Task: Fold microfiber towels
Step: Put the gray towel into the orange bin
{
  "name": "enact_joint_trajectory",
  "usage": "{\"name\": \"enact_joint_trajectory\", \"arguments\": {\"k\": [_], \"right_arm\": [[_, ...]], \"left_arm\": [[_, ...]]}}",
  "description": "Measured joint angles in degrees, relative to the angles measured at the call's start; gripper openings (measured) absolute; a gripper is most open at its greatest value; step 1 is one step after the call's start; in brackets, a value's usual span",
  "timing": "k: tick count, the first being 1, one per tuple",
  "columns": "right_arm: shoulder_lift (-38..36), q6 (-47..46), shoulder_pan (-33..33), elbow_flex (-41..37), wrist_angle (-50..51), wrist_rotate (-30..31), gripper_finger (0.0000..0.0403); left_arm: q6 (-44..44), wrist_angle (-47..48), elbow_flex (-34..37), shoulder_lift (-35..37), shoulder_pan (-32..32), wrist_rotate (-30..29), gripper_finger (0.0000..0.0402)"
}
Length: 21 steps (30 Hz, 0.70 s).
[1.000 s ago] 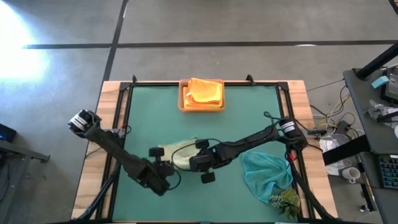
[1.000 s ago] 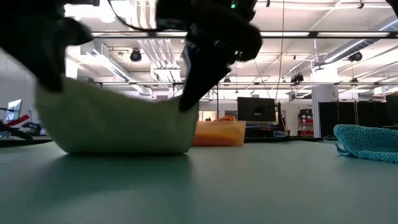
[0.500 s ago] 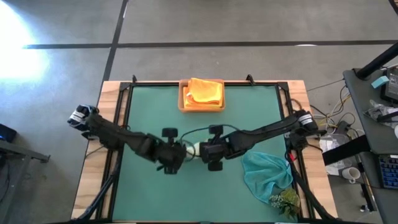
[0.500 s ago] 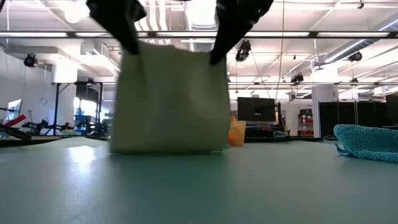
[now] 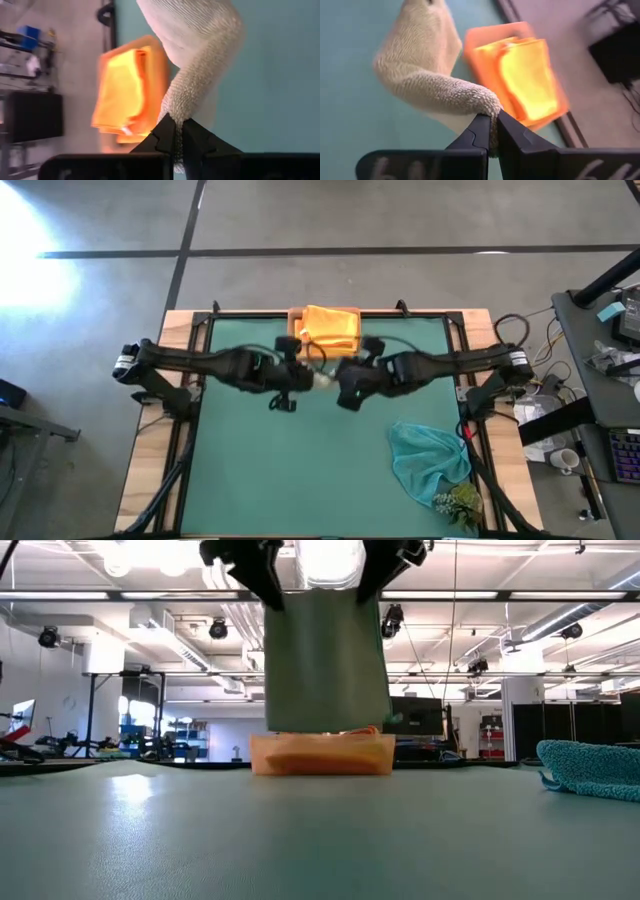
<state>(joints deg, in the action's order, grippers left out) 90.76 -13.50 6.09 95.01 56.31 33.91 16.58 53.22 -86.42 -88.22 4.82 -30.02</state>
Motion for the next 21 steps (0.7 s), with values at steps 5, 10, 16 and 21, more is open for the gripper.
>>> {"name": "enact_joint_trajectory", "arguments": {"k": [5, 10, 16, 21], "right_arm": [[-2.39, 1.68, -4.63, 0.19, -2.18, 2.27, 0.0009], [-2.80, 4.50, -9.75, 0.19, -6.33, 2.24, 0.0009], [-2.56, 5.83, -16.49, 0.20, -9.92, 2.23, 0.0009], [-2.54, 10.31, -22.37, 0.20, -15.05, 2.07, 0.0009]], "left_arm": [[7.33, -1.02, -1.83, 0.04, -4.80, -0.57, 0.0000], [11.98, -7.61, -1.92, 0.10, -9.38, -0.55, 0.0000], [16.41, -15.72, -1.53, -0.24, -15.27, -0.55, 0.0000], [17.31, -19.66, -1.46, -0.46, -20.88, -0.65, 0.0000]]}}
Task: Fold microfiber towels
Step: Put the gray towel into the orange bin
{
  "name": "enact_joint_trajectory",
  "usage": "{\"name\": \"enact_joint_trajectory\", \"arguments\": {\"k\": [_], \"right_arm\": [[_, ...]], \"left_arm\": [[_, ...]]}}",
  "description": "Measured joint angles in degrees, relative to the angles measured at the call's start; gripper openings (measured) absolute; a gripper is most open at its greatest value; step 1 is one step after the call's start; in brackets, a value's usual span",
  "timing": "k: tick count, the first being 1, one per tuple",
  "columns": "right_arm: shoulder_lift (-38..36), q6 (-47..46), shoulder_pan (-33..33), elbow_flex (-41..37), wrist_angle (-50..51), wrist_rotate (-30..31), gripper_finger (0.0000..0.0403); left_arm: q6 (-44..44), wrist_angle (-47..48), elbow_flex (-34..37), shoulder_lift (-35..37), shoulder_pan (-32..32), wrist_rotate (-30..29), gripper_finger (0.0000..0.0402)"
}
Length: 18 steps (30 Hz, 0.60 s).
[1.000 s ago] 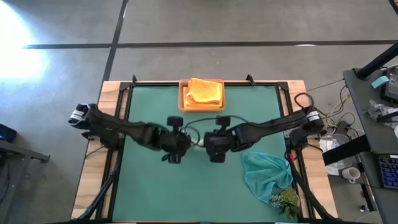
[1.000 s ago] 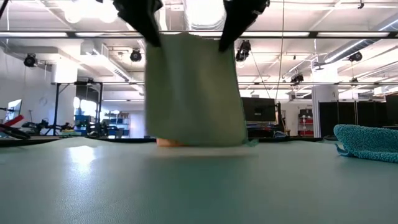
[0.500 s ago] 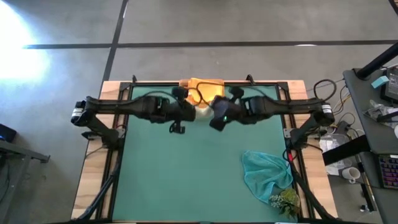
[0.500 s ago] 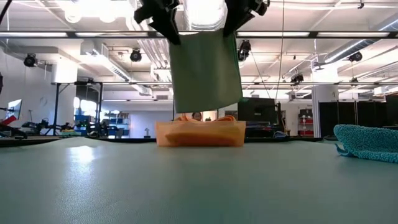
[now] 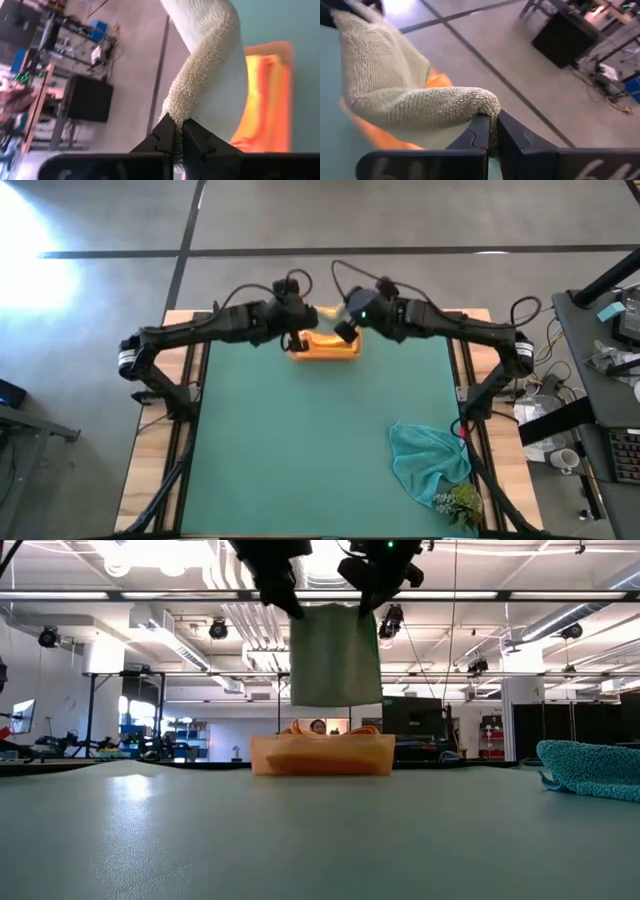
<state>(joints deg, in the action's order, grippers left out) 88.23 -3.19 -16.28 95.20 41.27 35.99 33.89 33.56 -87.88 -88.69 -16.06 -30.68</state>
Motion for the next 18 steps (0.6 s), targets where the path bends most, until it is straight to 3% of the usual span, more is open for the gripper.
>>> {"name": "enact_joint_trajectory", "arguments": {"k": [7, 18], "right_arm": [[0.00, 5.09, -8.93, -0.46, -8.97, -10.40, 0.0009], [0.06, 4.66, -17.89, -4.24, -10.70, -18.61, 0.0009]], "left_arm": [[2.92, -5.89, 0.08, -2.40, -7.48, 5.79, 0.0000], [6.83, -13.22, -0.17, -8.82, -13.85, 5.32, 0.0000]]}}
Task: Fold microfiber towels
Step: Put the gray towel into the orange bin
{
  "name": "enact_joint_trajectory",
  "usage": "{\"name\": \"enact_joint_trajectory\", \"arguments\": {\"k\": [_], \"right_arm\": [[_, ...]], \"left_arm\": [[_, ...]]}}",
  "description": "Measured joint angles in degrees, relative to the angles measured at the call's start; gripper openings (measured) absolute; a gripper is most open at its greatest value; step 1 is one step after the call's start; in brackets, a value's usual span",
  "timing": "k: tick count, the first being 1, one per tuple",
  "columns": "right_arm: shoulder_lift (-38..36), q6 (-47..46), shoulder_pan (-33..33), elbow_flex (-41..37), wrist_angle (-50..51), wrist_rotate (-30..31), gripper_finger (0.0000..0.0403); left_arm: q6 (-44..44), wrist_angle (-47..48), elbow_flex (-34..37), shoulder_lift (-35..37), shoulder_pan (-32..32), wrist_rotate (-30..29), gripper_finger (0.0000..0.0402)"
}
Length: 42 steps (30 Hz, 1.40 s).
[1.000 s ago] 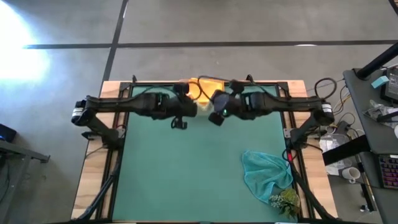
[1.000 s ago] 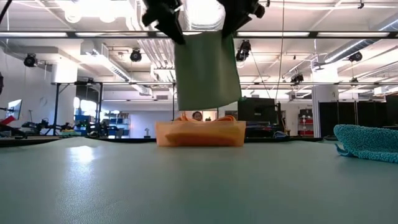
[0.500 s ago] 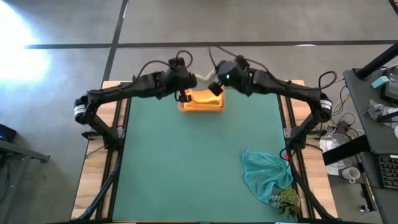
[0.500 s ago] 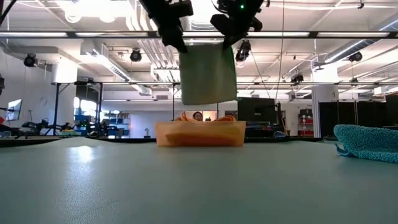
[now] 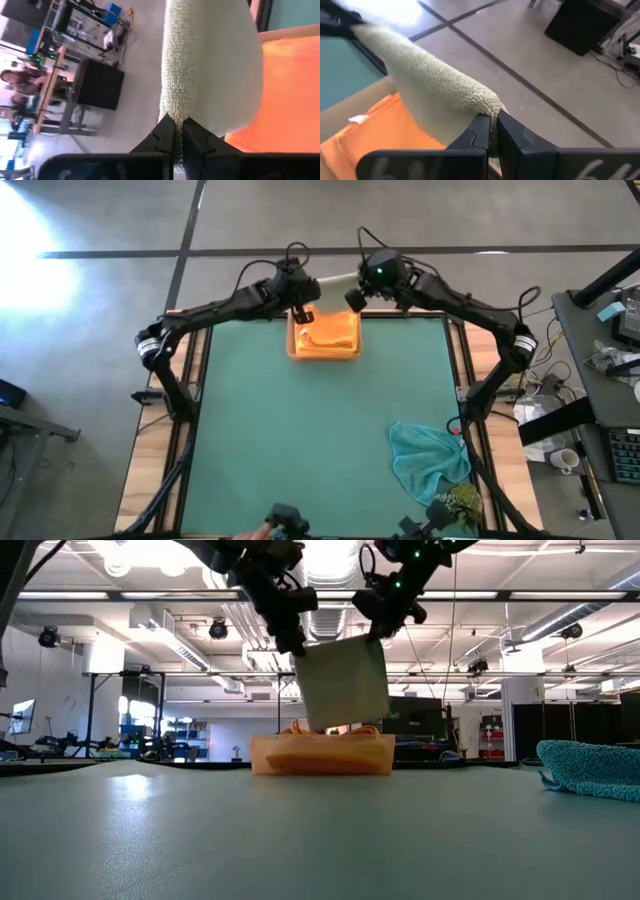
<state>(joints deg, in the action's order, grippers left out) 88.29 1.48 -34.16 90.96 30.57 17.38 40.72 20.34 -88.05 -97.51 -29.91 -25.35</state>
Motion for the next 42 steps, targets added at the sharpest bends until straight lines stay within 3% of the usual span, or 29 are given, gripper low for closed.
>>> {"name": "enact_joint_trajectory", "arguments": {"k": [13, 26, 39, 42], "right_arm": [[4.25, 2.93, -2.62, -3.24, -11.83, -3.87, 0.0009], [6.10, 11.06, -3.38, -3.37, -12.26, -3.92, 0.0009], [6.08, 12.46, -5.69, -3.28, -12.97, -4.66, 0.0008], [6.01, 9.87, -5.37, -3.23, -10.35, -7.43, 0.0008]], "left_arm": [[12.24, -8.42, -0.02, -0.53, -2.25, -0.21, 0.0000], [12.18, -4.40, 0.28, -0.57, -3.52, 0.10, 0.0000], [12.47, -5.94, 0.28, -3.86, -7.54, 1.37, 0.0000], [12.25, -4.40, 0.28, -3.04, -6.74, 1.39, 0.0000]]}}
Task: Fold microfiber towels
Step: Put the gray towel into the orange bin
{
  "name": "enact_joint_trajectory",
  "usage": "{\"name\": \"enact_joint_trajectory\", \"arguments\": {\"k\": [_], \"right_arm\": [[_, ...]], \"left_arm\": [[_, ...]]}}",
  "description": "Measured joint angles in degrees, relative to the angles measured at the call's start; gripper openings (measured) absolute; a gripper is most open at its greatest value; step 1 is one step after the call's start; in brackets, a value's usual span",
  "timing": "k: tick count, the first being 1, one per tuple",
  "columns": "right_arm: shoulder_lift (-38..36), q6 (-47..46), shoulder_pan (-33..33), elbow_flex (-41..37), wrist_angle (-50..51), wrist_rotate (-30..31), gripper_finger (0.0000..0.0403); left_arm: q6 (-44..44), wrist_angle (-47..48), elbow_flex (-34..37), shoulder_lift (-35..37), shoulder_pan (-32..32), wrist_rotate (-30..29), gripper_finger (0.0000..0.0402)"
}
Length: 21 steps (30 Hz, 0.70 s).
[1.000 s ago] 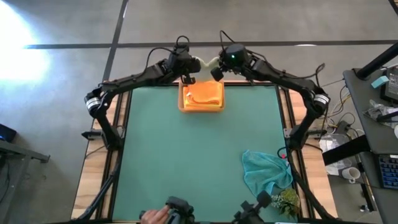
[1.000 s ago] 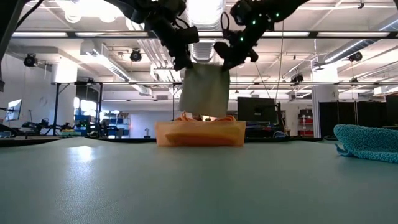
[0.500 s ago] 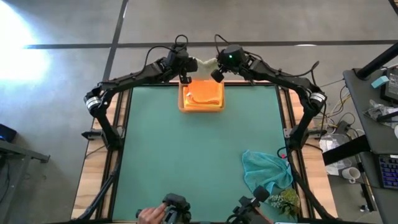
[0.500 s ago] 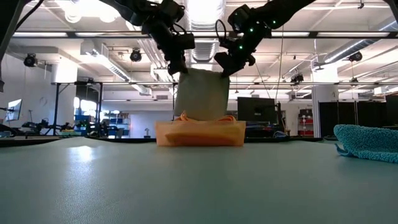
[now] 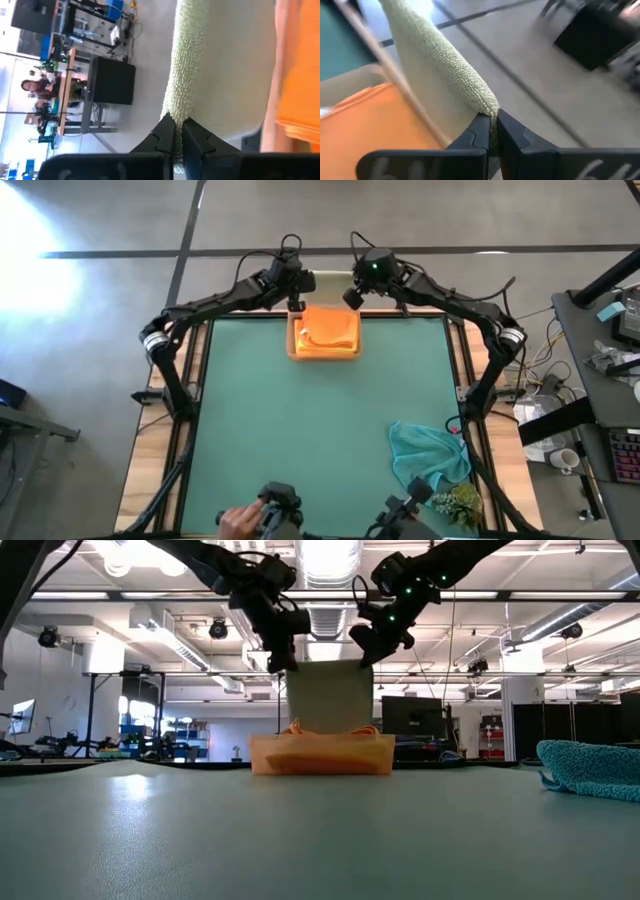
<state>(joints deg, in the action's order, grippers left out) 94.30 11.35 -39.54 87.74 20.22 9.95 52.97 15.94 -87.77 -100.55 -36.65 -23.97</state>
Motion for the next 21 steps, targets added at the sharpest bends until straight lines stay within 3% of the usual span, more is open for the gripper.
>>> {"name": "enact_joint_trajectory", "arguments": {"k": [6, 11, 21], "right_arm": [[0.00, -2.83, 2.24, -0.12, 7.65, -0.96, 0.0008], [0.00, -3.94, 3.89, -0.12, 10.91, -1.15, 0.0008], [0.00, -10.38, 7.49, 0.10, 20.14, -3.55, 0.0008]], "left_arm": [[-3.63, 7.52, -0.02, 1.70, 2.56, 0.00, 0.0000], [-8.21, 16.73, -0.01, 1.53, 3.02, 5.76, 0.0000], [-12.57, 20.62, 0.00, 1.37, 3.21, 8.99, 0.0000]]}}
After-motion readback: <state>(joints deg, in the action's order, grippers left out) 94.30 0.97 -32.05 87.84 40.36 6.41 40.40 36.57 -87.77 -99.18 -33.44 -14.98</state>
